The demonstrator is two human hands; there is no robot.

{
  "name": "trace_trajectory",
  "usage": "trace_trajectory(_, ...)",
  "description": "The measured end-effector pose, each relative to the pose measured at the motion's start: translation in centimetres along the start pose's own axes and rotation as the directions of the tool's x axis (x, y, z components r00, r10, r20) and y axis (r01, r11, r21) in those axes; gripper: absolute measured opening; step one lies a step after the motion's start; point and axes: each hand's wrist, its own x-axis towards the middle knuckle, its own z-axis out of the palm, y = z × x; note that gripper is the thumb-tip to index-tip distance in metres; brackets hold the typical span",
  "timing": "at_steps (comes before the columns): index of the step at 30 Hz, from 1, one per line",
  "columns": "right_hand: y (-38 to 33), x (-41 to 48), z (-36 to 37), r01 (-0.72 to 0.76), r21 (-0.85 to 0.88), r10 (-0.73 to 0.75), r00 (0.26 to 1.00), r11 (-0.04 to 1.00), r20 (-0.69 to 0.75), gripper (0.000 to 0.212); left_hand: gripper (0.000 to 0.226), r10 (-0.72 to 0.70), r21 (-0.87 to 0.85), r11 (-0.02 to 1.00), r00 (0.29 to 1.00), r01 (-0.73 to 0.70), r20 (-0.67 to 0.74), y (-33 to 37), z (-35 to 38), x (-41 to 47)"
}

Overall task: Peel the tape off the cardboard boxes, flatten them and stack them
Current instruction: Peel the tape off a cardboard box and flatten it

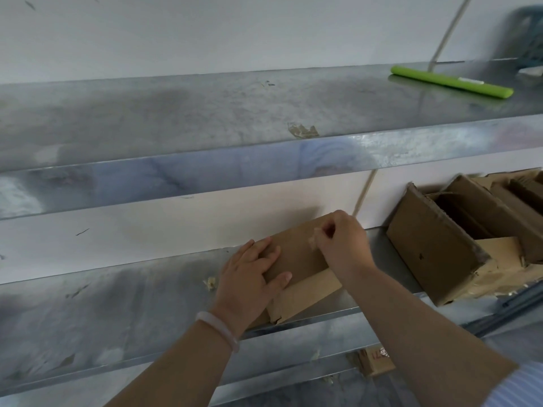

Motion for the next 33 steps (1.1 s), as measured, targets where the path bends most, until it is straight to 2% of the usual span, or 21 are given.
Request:
trace_trajectory(2, 0.5, 0.1, -0.3, 0.047, -0.070, -0.047, 0.999, 0.996, 0.002, 0.012, 0.088, 0.007, -0.009, 1.000, 1.000, -0.007, -0.008, -0.1, 0.1, 0.1)
trace_trajectory(5, 1.2, -0.3, 0.3, 0.256, -0.291, -0.216, 0.963, 0.922, 0.163, 0.015, 0.087, 0.017, -0.009, 1.000, 1.000, -0.018, -0.021, -0.3, 0.3, 0.2)
trace_trajectory(8, 1.3, -0.8, 0.6, 0.337, -0.284, -0.280, 0.934, 0.898, 0.223, 0.027, 0.085, 0.028, 0.017, 0.999, 0.999, -0.028, -0.036, -0.3, 0.3, 0.1)
trace_trajectory(11, 1.0, -0.7, 0.3, 0.208, -0.144, -0.182, 0.968, 0.967, 0.175, 0.020, 0.083, 0.049, 0.075, 0.996, 0.998, -0.046, -0.040, 0.2, 0.0, 0.3)
trace_trajectory(13, 1.0, -0.5, 0.3, 0.121, -0.096, -0.107, 0.985, 0.988, 0.138, 0.024, 0.077, 0.067, 0.108, 0.992, 0.998, -0.064, -0.021, 0.8, -0.3, 0.8)
trace_trajectory(16, 1.1, -0.4, 0.5, 0.068, -0.207, -0.039, 0.989, 0.976, 0.144, 0.015, 0.063, 0.090, 0.100, 0.991, 0.996, -0.089, -0.006, 1.8, 0.2, 1.2)
trace_trajectory(21, 0.9, -0.2, 0.5, 0.061, -0.187, -0.036, 0.990, 0.980, 0.134, 0.008, 0.075, 0.108, 0.167, 0.980, 0.994, -0.104, -0.013, 1.7, 0.8, 1.1)
trace_trajectory(24, 1.1, 0.4, -0.5, -0.040, -0.043, 0.045, 0.991, 0.998, 0.124, 0.005, 0.074, 0.141, 0.242, 0.961, 0.990, -0.135, -0.007, 0.8, -0.1, 1.3)
trace_trajectory(26, 1.7, 1.0, -1.5, -0.118, 0.079, 0.111, 0.990, 0.990, 0.083, 0.009, 0.073, 0.159, 0.246, 0.957, 0.987, -0.154, 0.001, 0.5, -0.6, 1.4)
trace_trajectory(27, 2.0, 1.1, -1.9, -0.130, 0.085, 0.125, 0.990, 0.988, 0.058, 0.010, 0.073, 0.158, 0.237, 0.959, 0.987, -0.157, 0.014, 0.4, -0.7, 1.4)
trace_trajectory(28, 2.2, 1.2, -2.3, -0.108, 0.035, 0.107, 0.994, 0.994, 0.036, 0.010, 0.075, 0.156, 0.230, 0.961, 0.988, -0.157, 0.024, 0.5, -0.7, 1.4)
trace_trajectory(30, 2.5, 1.2, -2.7, 0.034, -0.135, -0.029, 0.999, 0.990, 0.035, 0.009, 0.077, 0.150, 0.211, 0.966, 0.989, -0.149, 0.012, 0.5, -0.6, 1.4)
trace_trajectory(33, 2.8, 0.6, -2.1, 0.280, -0.300, -0.236, 0.956, 0.912, 0.174, 0.013, 0.078, 0.140, 0.203, 0.969, 0.990, -0.141, 0.017, 0.7, -0.8, 1.5)
